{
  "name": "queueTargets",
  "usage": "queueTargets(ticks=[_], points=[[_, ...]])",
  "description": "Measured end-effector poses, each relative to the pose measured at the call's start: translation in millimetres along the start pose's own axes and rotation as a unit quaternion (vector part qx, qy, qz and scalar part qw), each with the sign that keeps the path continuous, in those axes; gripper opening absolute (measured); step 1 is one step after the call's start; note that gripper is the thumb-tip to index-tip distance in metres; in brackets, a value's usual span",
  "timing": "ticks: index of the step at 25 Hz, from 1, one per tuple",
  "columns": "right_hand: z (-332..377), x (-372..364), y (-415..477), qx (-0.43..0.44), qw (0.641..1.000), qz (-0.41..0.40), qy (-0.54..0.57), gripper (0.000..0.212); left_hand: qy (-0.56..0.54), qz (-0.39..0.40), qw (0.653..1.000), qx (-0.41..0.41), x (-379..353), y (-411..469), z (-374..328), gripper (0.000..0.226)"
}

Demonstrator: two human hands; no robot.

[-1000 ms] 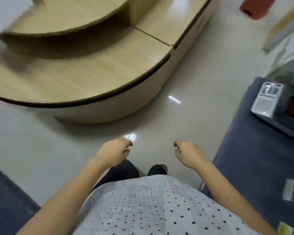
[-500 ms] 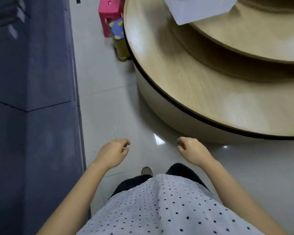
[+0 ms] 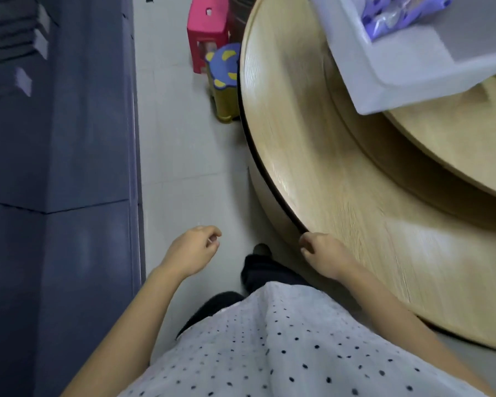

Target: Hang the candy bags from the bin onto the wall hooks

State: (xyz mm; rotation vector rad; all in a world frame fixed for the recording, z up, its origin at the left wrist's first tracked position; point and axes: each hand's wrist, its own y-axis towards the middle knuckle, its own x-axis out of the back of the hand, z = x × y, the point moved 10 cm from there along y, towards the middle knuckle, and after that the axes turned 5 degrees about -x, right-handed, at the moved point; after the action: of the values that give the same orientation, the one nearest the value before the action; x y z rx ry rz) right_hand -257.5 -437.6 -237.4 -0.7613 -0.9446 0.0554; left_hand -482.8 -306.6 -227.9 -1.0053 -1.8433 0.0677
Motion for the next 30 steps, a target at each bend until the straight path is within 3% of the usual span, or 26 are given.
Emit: queueTargets(ticks=[9, 15, 21, 25, 27, 30], points=[[107, 151, 171, 0.007, 0.997, -0.071, 0.034, 0.028, -0.035, 0.010, 0.999, 0.005, 115, 138, 50, 0.026], [140, 179, 233, -0.107, 0.982, -0.101, 0.117, 0.028, 0.108, 0.109, 0.980, -0.123, 207, 283, 47, 0.027], [148, 169, 250, -0.221, 0.948, -0.089, 0.211, 0.028, 0.184, 0.159, 0.931, -0.271, 262, 392, -31, 0.027], [142, 195, 262, -0.248, 0.929, -0.102, 0.255, 0.029, 0.131, 0.167, 0.904, -0.371, 283, 435, -114, 0.028], [141, 242, 262, -0.221, 0.911, -0.180, 0.298, 0.025, 0.069, 0.134, 0.892, -0.426, 307, 450, -173, 0.026], [134, 338, 235, -0.170, 0.828, -0.346, 0.406, 0.017, 0.003, 0.119, 0.855, -0.504, 347, 459, -270, 0.025]])
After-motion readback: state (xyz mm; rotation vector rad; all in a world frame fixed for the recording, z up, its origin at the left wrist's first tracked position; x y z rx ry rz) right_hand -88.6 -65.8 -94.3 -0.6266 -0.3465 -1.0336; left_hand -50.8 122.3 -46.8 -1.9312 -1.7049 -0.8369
